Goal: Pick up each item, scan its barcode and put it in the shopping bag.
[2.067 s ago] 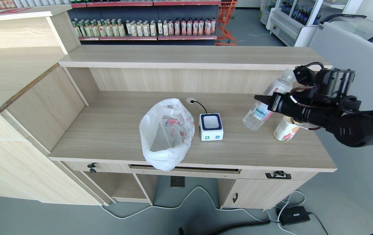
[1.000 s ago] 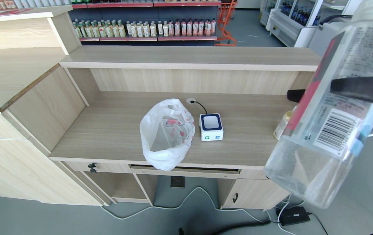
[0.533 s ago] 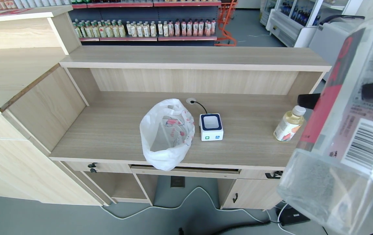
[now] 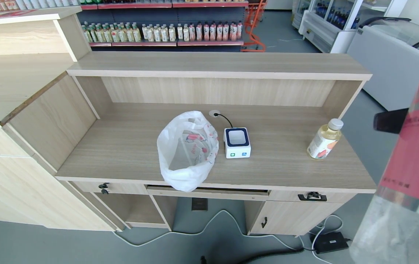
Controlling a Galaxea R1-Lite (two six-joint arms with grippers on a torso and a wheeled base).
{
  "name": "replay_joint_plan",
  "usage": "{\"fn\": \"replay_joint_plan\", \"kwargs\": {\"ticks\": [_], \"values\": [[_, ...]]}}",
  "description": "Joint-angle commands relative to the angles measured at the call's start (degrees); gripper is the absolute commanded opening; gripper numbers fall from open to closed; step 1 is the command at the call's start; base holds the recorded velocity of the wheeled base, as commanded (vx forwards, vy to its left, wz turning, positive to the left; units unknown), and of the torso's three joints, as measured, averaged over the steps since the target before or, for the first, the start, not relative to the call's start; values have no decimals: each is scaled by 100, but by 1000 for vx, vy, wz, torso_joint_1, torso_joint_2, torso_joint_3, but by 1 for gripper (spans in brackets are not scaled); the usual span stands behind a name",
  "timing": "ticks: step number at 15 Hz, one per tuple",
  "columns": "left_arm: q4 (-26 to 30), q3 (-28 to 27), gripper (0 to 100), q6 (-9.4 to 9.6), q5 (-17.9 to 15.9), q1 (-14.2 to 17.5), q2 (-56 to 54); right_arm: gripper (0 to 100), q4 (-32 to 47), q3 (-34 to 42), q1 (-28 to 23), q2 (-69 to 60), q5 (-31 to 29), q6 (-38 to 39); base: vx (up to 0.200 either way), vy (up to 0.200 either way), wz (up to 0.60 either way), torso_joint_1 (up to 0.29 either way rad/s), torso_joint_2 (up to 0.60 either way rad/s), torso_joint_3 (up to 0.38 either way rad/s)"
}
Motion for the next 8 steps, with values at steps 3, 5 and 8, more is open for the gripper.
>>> {"fn": "replay_joint_plan", "kwargs": {"ticks": [3,5,8], "values": [[0,-4,100,-2,0,0,-2,0,8,119,12,41,32,-279,0,0,0,0,0,0],[0,-4,100,-2,0,0,-2,0,8,163,12,32,32,-296,0,0,0,0,0,0],[0,-4,100,-2,0,0,-2,0,8,189,3,67,-20,-393,0,0,0,0,0,0]]}}
